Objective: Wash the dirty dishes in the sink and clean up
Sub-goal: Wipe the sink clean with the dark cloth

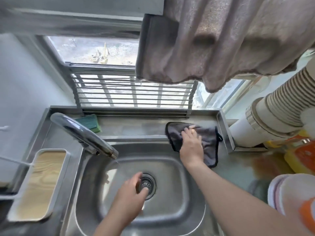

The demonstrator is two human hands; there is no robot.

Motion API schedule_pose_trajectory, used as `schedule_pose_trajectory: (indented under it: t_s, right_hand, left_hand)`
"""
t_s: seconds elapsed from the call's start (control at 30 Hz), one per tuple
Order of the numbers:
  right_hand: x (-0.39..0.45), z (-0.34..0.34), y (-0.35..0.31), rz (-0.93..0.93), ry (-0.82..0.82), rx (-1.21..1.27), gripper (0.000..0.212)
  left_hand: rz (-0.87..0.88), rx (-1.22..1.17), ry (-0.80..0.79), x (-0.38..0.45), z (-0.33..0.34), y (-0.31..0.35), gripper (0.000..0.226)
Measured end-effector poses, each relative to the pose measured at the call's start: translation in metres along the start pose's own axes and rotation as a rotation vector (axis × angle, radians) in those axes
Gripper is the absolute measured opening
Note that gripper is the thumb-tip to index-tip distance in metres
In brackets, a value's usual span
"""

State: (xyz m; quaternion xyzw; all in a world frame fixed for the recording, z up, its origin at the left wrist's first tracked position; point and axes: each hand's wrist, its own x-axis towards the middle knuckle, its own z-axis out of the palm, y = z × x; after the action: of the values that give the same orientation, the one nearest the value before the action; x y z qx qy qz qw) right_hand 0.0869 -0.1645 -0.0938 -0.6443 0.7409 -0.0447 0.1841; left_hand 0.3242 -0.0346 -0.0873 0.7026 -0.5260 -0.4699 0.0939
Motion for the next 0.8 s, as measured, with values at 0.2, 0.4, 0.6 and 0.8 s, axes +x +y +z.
schedule_pose_trajectory:
  t_s: [0.2,0.4,0.6,0.8]
  right_hand:
    - [-0.007,0.004,-0.030,-0.270,-0.094,0.034,0.048]
    - [0.008,-0.011,0.038,-0.104,-0.102,-0.236,0.069]
    - [0.012,0.049,-0.081,-0.458,0.014,-0.198,0.051]
    - [0.031,0.052,-0.128,-0.681,-0.158,-0.120,0.055]
  left_hand:
    - [0.178,0.060,0.025,0.005,-0.001,0.025,0.041]
    - [0.333,0.149,-0.007,0.022,-0.032,0.009,0.037]
    - [0.297,0.145,0.195,0.036,-0.065,-0.032,0.028]
    - [0.467,0.321,0.325,0.046,-0.101,-0.027,0.042]
